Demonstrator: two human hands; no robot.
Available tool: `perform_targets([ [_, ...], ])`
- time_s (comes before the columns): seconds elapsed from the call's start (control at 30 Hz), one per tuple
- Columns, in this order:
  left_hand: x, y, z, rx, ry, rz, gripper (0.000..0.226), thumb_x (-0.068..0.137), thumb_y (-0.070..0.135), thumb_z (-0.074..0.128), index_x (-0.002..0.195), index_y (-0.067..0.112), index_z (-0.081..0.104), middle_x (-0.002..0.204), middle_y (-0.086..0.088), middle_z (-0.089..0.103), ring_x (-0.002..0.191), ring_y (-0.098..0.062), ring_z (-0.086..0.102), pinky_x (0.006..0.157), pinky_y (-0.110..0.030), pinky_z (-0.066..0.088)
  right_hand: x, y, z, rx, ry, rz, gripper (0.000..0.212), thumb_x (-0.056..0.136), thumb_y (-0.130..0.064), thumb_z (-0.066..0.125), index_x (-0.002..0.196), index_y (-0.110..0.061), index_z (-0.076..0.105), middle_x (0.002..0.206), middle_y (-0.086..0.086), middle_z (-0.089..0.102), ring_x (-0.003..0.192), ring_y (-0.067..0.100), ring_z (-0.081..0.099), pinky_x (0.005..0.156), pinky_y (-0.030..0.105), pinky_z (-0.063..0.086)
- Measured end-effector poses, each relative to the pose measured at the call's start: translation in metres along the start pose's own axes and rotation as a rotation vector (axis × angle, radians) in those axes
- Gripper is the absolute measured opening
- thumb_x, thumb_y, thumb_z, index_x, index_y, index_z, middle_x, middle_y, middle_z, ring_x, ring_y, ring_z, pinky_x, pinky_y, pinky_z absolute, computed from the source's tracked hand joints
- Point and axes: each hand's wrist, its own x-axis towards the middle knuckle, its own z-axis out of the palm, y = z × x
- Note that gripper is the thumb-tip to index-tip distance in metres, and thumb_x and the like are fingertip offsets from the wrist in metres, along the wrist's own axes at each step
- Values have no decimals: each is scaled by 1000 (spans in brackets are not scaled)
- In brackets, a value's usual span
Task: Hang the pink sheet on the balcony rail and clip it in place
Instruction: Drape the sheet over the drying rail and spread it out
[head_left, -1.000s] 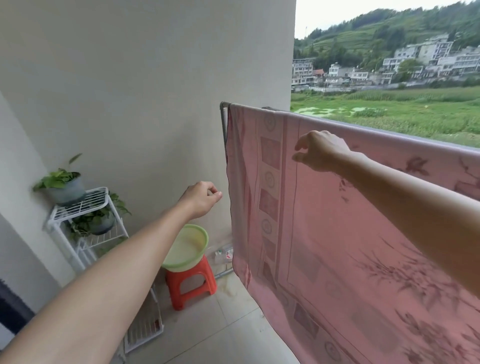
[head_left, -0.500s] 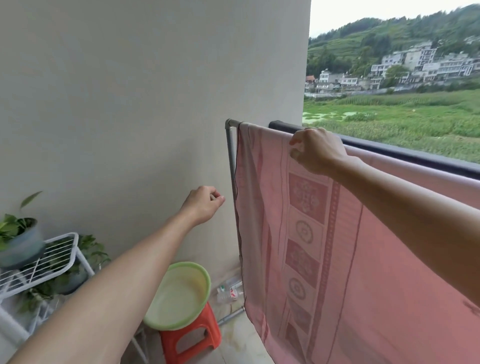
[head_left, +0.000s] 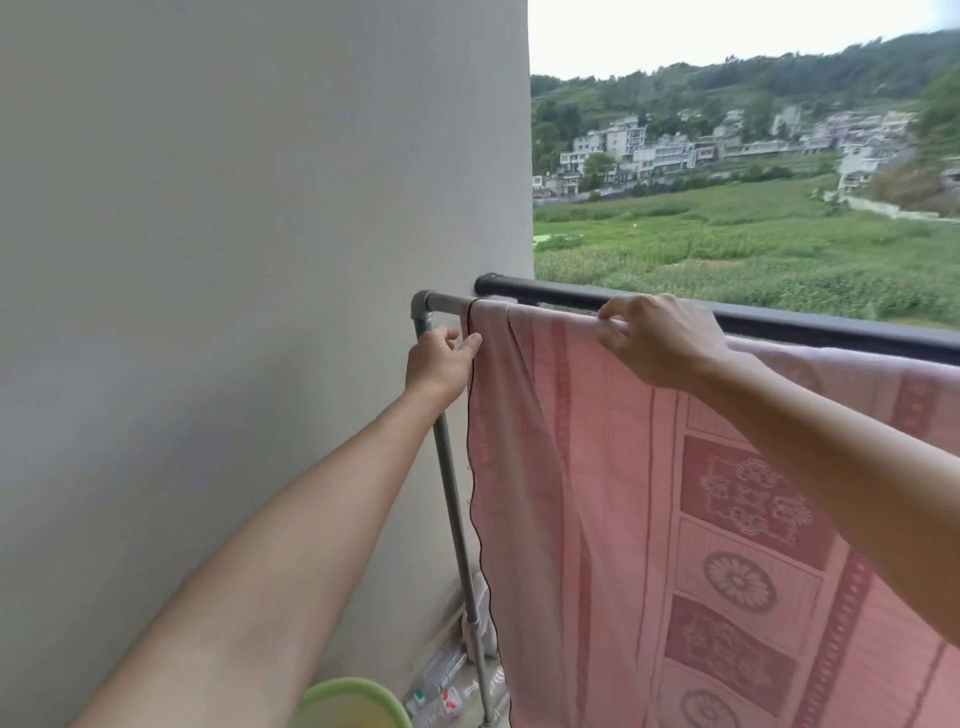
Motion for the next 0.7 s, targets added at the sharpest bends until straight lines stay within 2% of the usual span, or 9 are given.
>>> perform_targets([
  [0.07,22,2,9,-90,3,-8,43,89,41,63,119,11,58,109,-2,62,105,-20,60,85,-29,45,2,0,4,-38,-5,33,34,96,-47,47,120,-29,63,112,8,70,97,30,65,75,38,50],
  [0.17,49,-2,18,-187,88,11,35,82,38,74,98,11,60,91,1,64,86,-16,62,73,-22,46,6,-1,4,-50,-31,80,36,94,-52,49,119,-31,63,110,5,71,94,28,65,75,38,51],
  [0.27,61,-2,16,-234,53,88,24,80,29,79,86,10,64,80,0,66,70,-9,61,57,-7,44,18,-4,1,-15,-97,88,36,93,-53,54,116,-28,66,103,4,71,77,18,63,60,28,46],
  [0.3,64,-2,12,-214,52,125,20,80,26,78,83,11,66,78,-1,68,68,-9,62,57,-7,45,23,-8,0,13,-126,74,36,92,-53,56,115,-27,67,100,3,71,71,14,61,54,24,43],
  [0.37,74,-1,-3,-176,104,167,14,80,24,77,77,13,69,75,-2,70,68,-12,63,65,-17,50,34,-18,0,50,-152,25,37,90,-53,59,114,-26,67,99,1,70,67,10,59,50,20,38],
  [0.47,100,-13,-26,-206,195,49,18,81,24,75,69,16,64,74,-1,67,69,-15,61,71,-25,50,44,-30,8,51,-119,-15,32,91,-52,60,111,-29,68,92,-3,70,68,13,61,54,22,43],
  [0.57,120,-36,-35,-196,232,-66,27,82,22,73,60,18,57,78,-5,67,71,-19,59,70,-26,47,49,-35,22,9,-49,-61,30,92,-52,57,114,-35,69,96,-2,72,75,18,63,67,32,53],
  [0.7,138,-37,-34,-241,253,-46,32,87,22,66,58,18,51,67,2,57,67,-18,53,65,-23,42,59,-38,21,-7,1,-48,28,94,-50,56,110,-33,71,90,-6,69,69,15,59,64,29,50],
])
